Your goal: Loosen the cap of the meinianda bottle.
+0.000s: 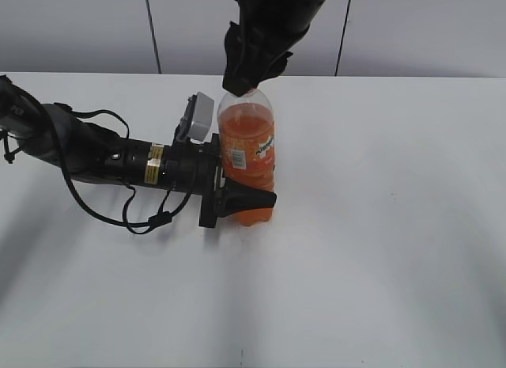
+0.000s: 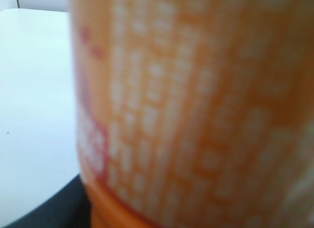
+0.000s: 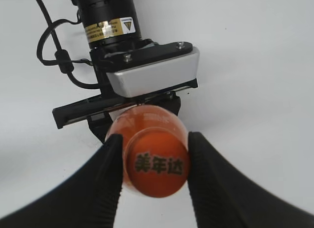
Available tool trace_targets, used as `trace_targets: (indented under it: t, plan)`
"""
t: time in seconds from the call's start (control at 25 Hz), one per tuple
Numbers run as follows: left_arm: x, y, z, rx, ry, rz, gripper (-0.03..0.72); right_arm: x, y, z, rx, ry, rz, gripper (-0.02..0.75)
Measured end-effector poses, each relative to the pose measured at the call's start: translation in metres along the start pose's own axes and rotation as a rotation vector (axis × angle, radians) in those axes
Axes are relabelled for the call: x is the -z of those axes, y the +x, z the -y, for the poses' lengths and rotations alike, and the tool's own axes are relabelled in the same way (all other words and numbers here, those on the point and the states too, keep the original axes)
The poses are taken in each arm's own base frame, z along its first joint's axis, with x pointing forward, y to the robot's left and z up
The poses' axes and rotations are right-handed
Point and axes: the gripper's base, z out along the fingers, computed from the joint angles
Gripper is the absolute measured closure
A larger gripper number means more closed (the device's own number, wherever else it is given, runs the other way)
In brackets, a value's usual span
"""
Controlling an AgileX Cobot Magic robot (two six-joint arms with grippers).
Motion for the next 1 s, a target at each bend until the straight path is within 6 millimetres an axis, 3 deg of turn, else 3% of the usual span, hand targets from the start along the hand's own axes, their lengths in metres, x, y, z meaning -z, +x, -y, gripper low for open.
trace_targets:
  t: [0.2, 0.44, 0.64, 1.0]
  plan:
    - [0.0, 0.0, 0.0, 0.0, 0.0, 0.0, 0.278, 0.0, 0.0, 0.0, 0.002, -0.001, 0.001, 0.403]
    - [0.0, 0.0, 0.0, 0.008, -0.002, 0.0, 0.278, 0.0, -0.001, -0.001, -0.001, -0.006, 0.006, 0.323]
    - [0.0, 0.0, 0.0, 0.009, -0.002, -0.001, 0.278, 0.002, -0.001, -0.001, 0.0, -0.004, 0.009, 0.311]
    - [-0.001, 0.0, -0.001, 0.033, -0.015, -0.004, 0.278, 0.04, -0.011, -0.011, -0.034, 0.018, 0.121, 0.31]
